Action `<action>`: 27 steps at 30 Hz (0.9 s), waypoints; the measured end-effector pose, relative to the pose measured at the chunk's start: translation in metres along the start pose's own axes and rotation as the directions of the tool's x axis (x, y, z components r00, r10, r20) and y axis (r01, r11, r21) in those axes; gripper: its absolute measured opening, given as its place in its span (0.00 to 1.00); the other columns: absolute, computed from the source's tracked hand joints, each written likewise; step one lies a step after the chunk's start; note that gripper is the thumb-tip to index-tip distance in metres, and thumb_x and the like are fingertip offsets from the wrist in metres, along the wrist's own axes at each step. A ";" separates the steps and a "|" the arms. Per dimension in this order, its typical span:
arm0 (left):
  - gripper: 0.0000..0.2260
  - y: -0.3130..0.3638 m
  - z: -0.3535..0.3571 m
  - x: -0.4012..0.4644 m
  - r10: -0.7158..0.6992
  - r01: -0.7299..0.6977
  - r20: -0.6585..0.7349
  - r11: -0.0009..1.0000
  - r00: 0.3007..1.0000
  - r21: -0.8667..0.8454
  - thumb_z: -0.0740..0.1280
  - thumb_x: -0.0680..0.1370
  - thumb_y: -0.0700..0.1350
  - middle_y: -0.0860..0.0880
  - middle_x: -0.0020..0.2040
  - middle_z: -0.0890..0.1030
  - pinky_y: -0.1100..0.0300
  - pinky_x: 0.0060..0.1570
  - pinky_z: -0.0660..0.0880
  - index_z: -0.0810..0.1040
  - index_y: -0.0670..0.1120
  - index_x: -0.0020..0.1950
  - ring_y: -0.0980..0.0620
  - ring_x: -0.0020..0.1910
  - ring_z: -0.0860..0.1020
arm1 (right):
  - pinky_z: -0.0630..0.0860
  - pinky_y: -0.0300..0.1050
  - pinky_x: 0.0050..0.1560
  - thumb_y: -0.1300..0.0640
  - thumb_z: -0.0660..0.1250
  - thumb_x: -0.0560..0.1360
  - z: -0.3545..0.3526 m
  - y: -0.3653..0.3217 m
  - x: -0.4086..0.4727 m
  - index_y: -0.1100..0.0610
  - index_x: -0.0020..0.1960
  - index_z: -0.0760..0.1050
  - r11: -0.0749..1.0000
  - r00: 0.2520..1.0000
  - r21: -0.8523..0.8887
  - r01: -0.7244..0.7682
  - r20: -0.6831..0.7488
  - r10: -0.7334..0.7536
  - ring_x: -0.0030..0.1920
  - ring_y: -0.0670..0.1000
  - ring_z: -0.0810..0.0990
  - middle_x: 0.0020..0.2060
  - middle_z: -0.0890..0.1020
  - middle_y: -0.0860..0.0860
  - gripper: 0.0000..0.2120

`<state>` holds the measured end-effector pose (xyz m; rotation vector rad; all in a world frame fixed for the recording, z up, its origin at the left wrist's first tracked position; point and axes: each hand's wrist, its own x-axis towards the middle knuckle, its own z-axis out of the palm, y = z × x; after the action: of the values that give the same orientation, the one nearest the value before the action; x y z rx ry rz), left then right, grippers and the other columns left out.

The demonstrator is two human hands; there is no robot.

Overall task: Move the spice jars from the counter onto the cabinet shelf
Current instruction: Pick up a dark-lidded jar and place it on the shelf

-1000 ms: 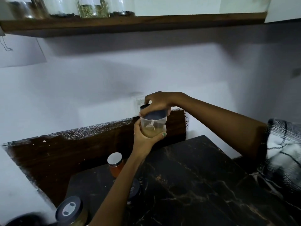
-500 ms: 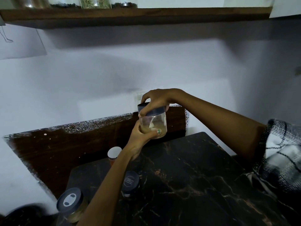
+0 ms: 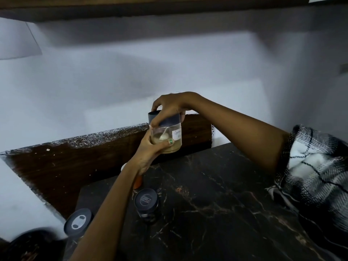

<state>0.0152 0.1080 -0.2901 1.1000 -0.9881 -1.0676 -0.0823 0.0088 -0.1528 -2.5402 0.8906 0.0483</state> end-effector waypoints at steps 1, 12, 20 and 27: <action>0.31 0.000 0.001 0.000 0.002 -0.002 -0.018 1.000 1.000 0.002 0.76 0.60 0.43 0.47 0.55 0.81 0.59 0.48 0.79 0.72 0.47 0.62 0.51 0.52 0.81 | 0.83 0.51 0.38 0.42 0.74 0.64 0.001 0.000 0.000 0.49 0.61 0.73 1.000 1.000 -0.003 -0.001 -0.003 0.001 0.44 0.50 0.78 0.46 0.75 0.46 0.27; 0.32 0.001 0.001 -0.006 -0.064 0.064 -0.002 0.997 0.998 -0.048 0.73 0.68 0.43 0.45 0.63 0.77 0.56 0.54 0.76 0.66 0.47 0.70 0.47 0.63 0.75 | 0.81 0.46 0.42 0.42 0.75 0.63 -0.001 0.001 -0.001 0.47 0.55 0.76 0.988 0.989 0.079 0.129 -0.088 -0.122 0.47 0.47 0.79 0.51 0.78 0.47 0.24; 0.36 -0.003 -0.003 -0.010 -0.037 0.038 -0.032 0.999 0.999 0.022 0.74 0.64 0.44 0.47 0.62 0.78 0.60 0.49 0.79 0.66 0.46 0.70 0.49 0.61 0.76 | 0.80 0.49 0.49 0.44 0.75 0.65 -0.007 0.004 -0.004 0.43 0.62 0.72 0.980 0.986 0.155 0.123 0.092 -0.138 0.53 0.47 0.76 0.56 0.75 0.45 0.27; 0.41 -0.002 -0.007 -0.012 -0.009 0.015 -0.055 0.995 0.998 0.098 0.79 0.60 0.44 0.47 0.61 0.77 0.53 0.58 0.76 0.65 0.47 0.70 0.49 0.61 0.76 | 0.82 0.45 0.42 0.44 0.76 0.64 0.000 0.012 -0.006 0.49 0.60 0.75 0.953 0.988 0.261 0.154 -0.057 -0.144 0.48 0.46 0.79 0.47 0.79 0.45 0.26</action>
<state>0.0190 0.1211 -0.2944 1.2102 -1.0004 -1.0022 -0.0940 0.0042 -0.1569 -2.3536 0.6661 -0.1556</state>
